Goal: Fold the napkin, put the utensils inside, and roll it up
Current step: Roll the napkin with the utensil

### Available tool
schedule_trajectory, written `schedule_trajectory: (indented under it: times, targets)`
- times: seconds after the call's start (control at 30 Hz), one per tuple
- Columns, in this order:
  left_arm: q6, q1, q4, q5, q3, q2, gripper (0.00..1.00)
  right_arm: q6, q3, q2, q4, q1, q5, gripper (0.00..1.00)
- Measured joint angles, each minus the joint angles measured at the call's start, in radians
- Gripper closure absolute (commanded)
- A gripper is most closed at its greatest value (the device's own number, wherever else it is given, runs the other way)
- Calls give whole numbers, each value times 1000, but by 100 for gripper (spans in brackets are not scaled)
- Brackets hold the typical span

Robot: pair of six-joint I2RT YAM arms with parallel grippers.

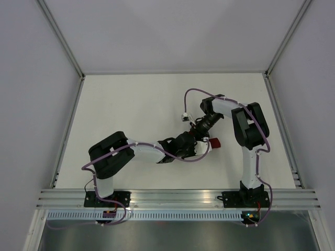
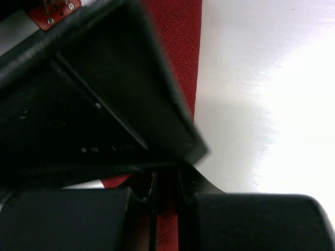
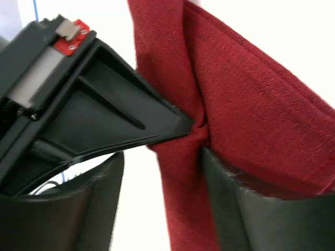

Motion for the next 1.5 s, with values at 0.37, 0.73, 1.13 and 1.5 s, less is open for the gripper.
schedule_trajectory:
  times: [0.37, 0.73, 1.13, 1.5]
  targets:
    - [-19, 61, -68, 139, 57, 16, 98, 122, -103, -132, 166, -55, 48, 13]
    - [-92, 132, -190, 292, 142, 41, 98, 172, -199, -375, 357, -307, 88, 12]
    - [-200, 306, -491, 703, 406, 209, 94, 170, -603, -930, 547, -272, 110, 13]
    - [-206, 368, -745, 941, 615, 369, 91, 208, -938, -1056, 933, 150, 409, 18]
